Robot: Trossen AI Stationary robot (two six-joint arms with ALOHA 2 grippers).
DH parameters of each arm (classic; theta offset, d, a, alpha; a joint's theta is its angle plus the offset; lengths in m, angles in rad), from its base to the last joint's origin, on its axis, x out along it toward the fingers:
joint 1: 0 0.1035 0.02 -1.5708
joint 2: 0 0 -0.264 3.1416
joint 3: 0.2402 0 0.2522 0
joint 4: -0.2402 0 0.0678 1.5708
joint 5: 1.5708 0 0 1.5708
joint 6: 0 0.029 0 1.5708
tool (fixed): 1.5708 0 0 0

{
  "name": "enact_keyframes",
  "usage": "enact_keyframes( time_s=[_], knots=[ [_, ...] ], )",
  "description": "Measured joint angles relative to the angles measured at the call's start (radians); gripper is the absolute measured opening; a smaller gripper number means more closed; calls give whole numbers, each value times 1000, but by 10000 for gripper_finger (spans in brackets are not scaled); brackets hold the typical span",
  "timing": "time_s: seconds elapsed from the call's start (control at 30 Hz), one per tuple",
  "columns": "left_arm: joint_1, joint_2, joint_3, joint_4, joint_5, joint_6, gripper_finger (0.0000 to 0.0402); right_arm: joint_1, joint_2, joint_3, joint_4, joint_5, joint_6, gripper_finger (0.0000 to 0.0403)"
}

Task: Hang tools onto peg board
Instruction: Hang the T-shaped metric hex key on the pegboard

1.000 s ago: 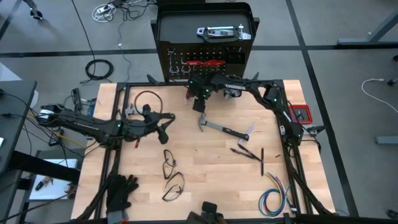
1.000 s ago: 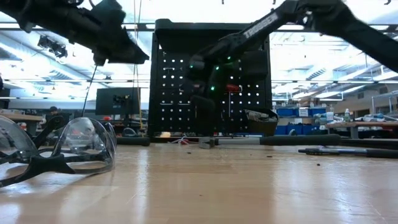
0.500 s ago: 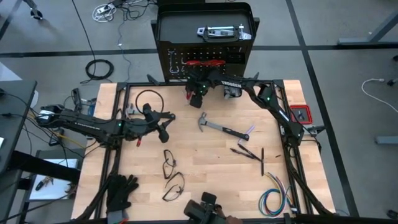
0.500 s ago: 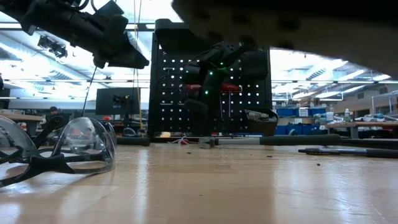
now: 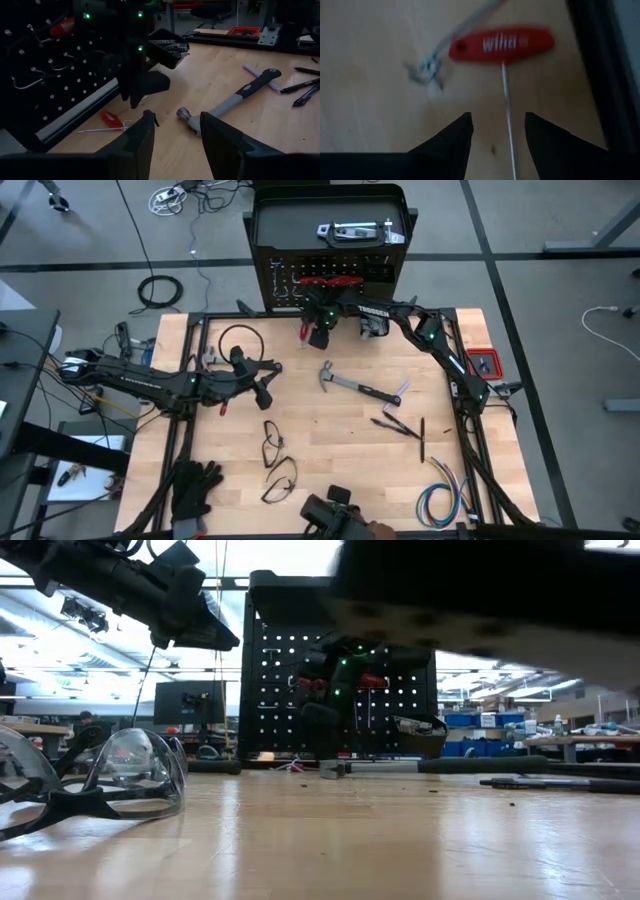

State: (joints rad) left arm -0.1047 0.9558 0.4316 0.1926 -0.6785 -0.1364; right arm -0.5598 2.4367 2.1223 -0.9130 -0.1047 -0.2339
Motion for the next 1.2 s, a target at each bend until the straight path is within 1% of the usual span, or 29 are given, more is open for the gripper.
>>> enact_keyframes(
  time_s=[0.13, 0.23, 0.37, 0.43, 0.53, 0.73, 0.87, 0.93, 1.03, 1.1, 1.2],
  knots=[
    [0, 0, 0, -2, 0, 0, 156, -2, -1, 0, -130, 8, -34, 188],
    [0, 0, 0, -3, 0, 1, 156, -12, -3, 0, -187, 19, -77, 188],
    [0, 0, 0, -9, 4, 0, 156, -31, -3, 0, -204, 22, -117, 185],
    [0, 0, 0, -14, 10, -5, 156, -34, -3, 0, -216, -1, -118, 181],
    [0, 0, 0, -38, 13, -24, 156, -34, -3, 0, -248, -2, -118, 174],
    [0, 0, 0, -56, 13, -38, 156, 4, -7, -1, -275, -1, -145, 162],
    [0, 0, 0, -67, 18, -53, 157, 42, -29, -2, -296, 36, -155, 160],
    [0, 0, 0, -79, 21, -57, 156, 65, -38, -2, -284, 84, -159, 160],
    [0, 0, 0, -84, 22, -59, 156, 110, -42, -2, -278, 216, -208, 160],
    [0, 0, 0, -84, 22, -61, 156, 142, -42, -2, -279, 314, -284, 160],
    [0, 0, 0, -82, 22, -63, 156, 179, -40, -2, -247, 432, -459, 160]
  ],
)
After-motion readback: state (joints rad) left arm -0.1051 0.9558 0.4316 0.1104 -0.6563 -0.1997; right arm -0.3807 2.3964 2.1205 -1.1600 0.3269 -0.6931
